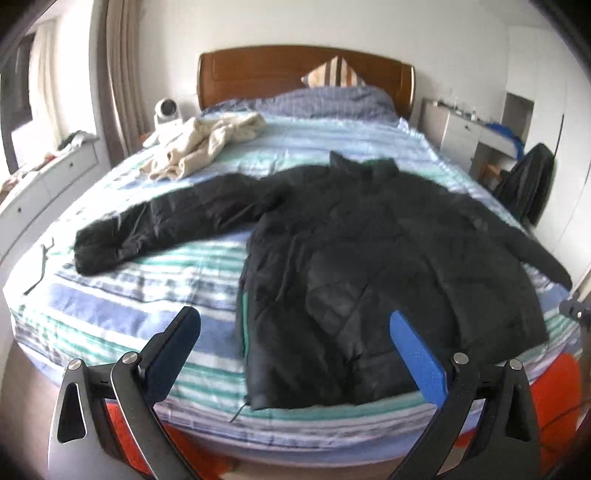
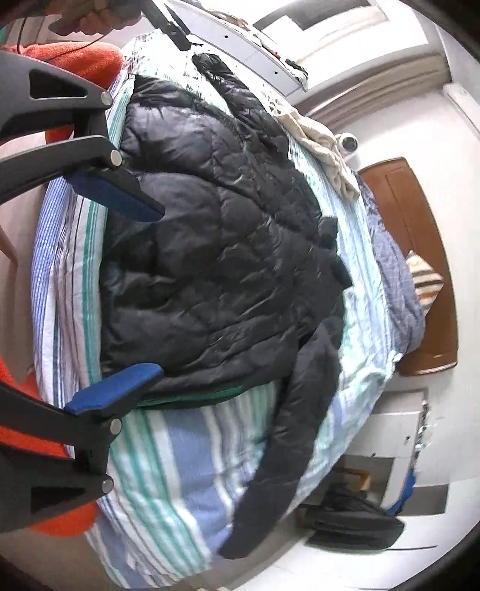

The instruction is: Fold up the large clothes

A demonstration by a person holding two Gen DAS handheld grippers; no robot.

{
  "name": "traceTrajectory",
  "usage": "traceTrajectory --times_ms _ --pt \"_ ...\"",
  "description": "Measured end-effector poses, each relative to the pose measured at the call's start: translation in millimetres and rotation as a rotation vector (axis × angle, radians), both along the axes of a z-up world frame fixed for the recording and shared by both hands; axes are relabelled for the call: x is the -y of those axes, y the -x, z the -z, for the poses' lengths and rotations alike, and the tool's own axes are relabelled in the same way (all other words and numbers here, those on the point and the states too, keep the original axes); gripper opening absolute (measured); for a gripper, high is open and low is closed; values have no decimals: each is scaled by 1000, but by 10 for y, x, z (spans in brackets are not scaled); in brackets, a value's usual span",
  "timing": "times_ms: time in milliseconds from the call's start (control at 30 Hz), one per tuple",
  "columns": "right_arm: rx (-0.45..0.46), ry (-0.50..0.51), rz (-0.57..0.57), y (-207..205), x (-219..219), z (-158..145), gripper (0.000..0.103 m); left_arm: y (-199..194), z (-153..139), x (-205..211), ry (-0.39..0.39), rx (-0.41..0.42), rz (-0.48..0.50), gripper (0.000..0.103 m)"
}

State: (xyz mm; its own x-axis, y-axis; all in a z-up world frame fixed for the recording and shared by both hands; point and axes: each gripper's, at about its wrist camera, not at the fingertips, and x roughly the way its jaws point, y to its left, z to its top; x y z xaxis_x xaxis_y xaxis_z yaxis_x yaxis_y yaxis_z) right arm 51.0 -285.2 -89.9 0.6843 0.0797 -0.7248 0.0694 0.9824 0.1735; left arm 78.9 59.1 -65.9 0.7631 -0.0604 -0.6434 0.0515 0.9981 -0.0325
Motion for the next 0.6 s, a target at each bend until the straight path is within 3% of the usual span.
traceTrajectory --times_ms 100,267,400,600 --pt "45 -16 2 50 -82 -96 81 36 -72 138 -44 21 5 103" --pt "16 8 -38 44 -296 15 81 108 -65 136 37 -5 8 103" --pt "-11 11 -69 7 -418 122 81 142 -17 182 9 -9 -2 103" --pt "58 110 -88 95 -524 55 81 171 41 345 -5 -28 49 103"
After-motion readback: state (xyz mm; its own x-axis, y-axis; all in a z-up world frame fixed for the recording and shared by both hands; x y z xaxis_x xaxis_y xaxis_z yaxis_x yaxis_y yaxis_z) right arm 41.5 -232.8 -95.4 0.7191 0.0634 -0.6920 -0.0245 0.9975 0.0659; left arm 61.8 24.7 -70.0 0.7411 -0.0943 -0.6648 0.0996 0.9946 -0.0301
